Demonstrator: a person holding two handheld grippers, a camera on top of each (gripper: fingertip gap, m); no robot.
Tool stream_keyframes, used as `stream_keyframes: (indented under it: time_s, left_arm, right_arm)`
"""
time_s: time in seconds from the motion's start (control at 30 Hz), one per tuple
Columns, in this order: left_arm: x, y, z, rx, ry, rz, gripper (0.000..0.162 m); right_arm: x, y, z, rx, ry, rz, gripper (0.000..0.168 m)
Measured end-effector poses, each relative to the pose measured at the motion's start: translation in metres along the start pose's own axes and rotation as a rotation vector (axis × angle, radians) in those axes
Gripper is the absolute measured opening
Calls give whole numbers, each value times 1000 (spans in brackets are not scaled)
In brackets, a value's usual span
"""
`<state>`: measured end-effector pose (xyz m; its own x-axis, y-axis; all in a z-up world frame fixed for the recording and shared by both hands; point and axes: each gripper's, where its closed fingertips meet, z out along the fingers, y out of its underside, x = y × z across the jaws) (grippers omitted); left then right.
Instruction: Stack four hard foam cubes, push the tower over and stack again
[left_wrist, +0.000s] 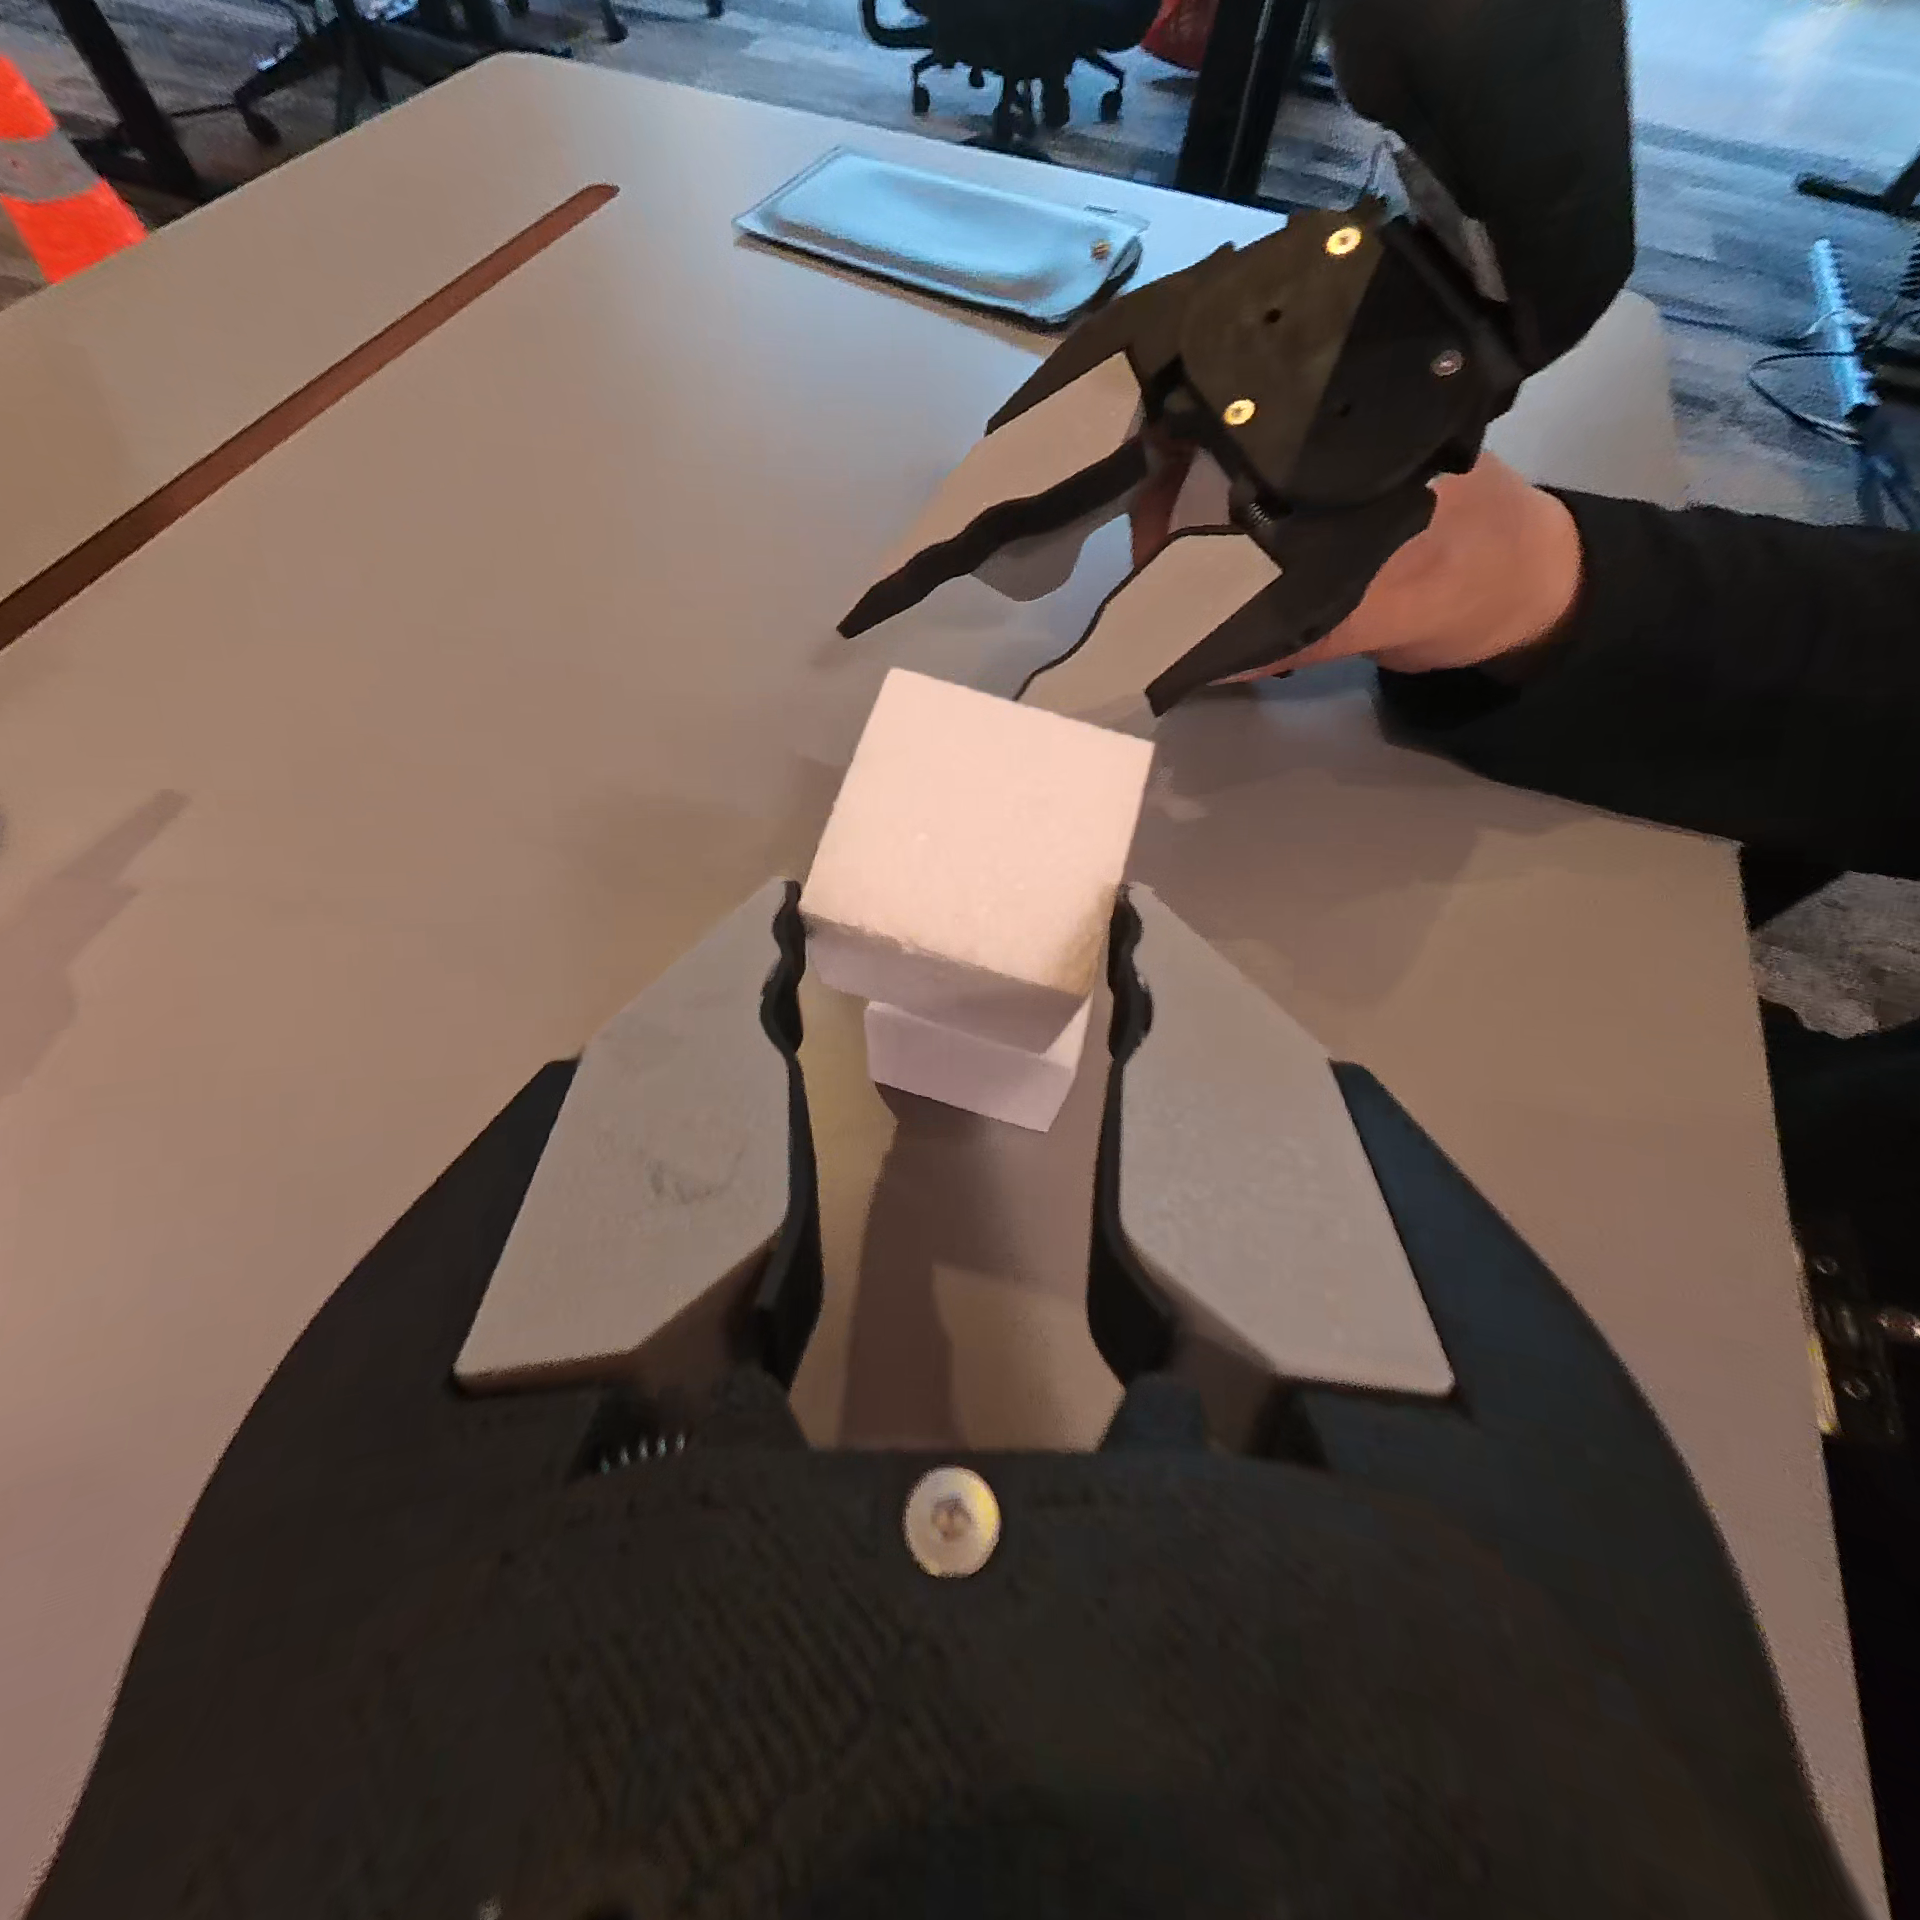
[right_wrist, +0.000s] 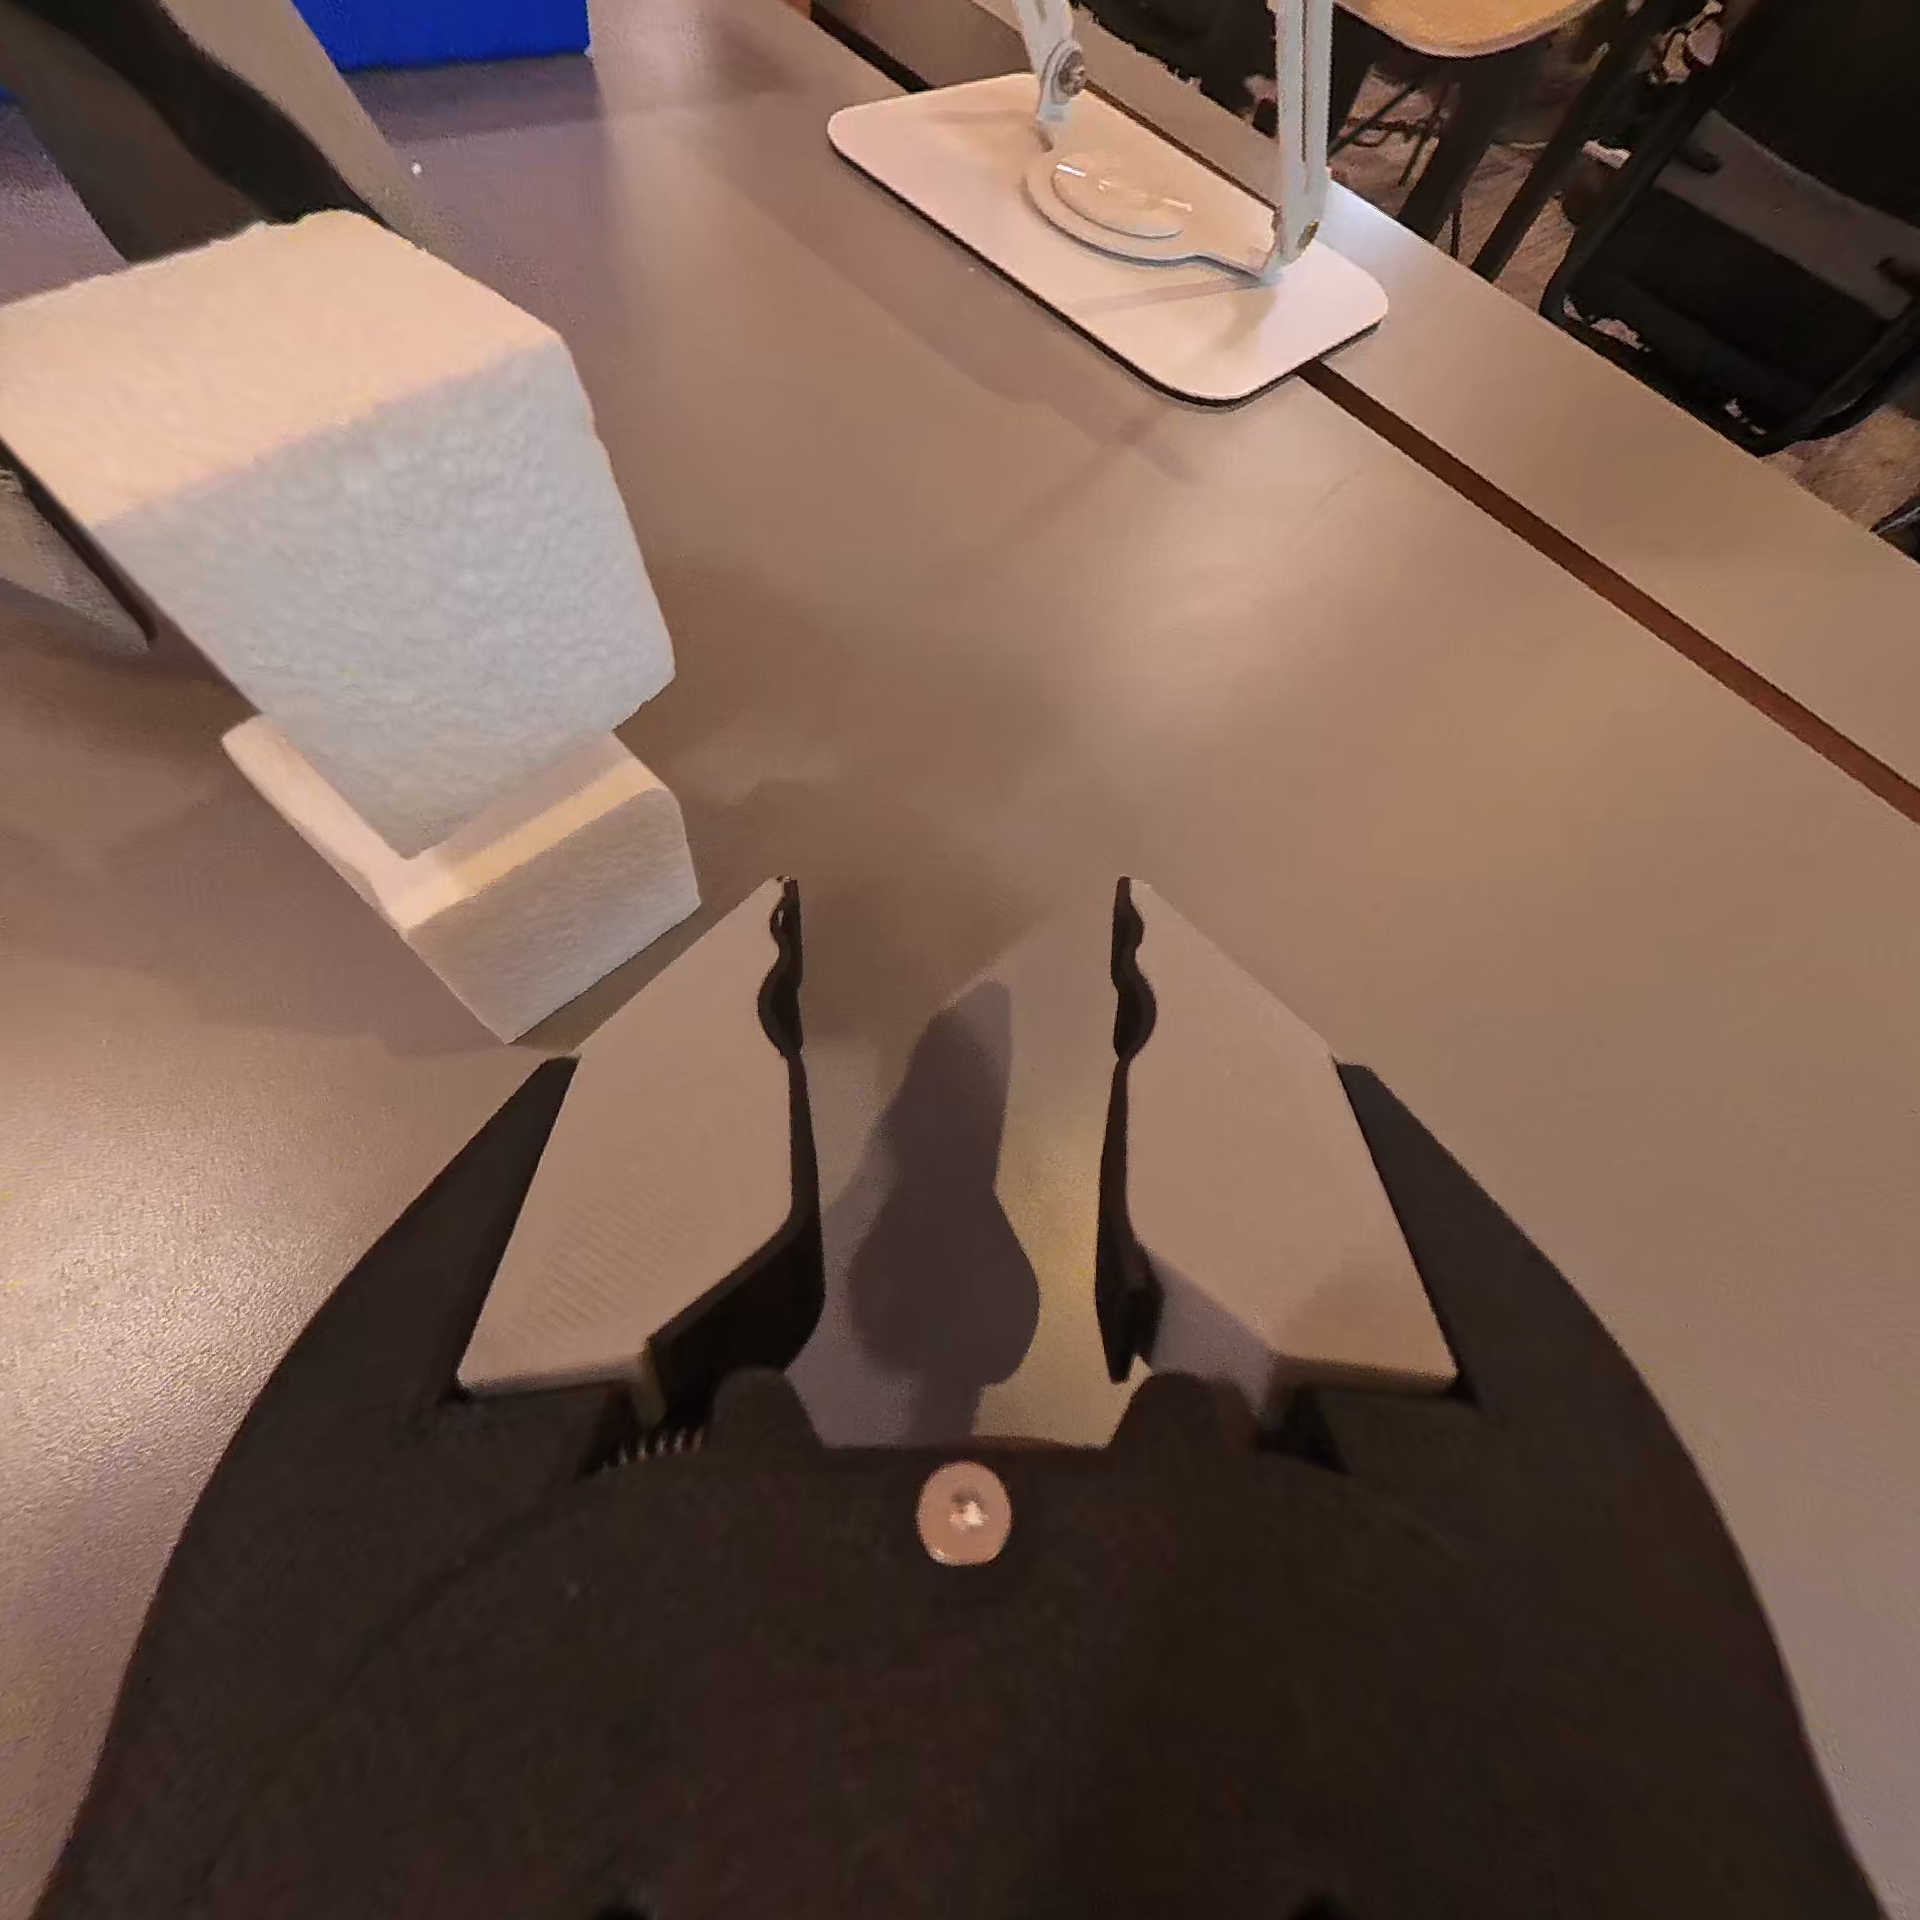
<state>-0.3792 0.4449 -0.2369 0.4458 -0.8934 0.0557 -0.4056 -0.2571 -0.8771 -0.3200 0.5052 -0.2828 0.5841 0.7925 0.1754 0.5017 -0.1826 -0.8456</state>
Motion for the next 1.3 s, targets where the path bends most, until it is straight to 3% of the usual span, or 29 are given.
stream_keyframes:
  time_s: [0.2,1.3]
  left_arm:
    - [8,-10,2,3,-26,8,57]
    - [8,3,5,-67,-50,38,57]
  right_arm:
    - [2,2,1,-14,16,-5,57]
    - [6,-1,-2,4,36,2,57]
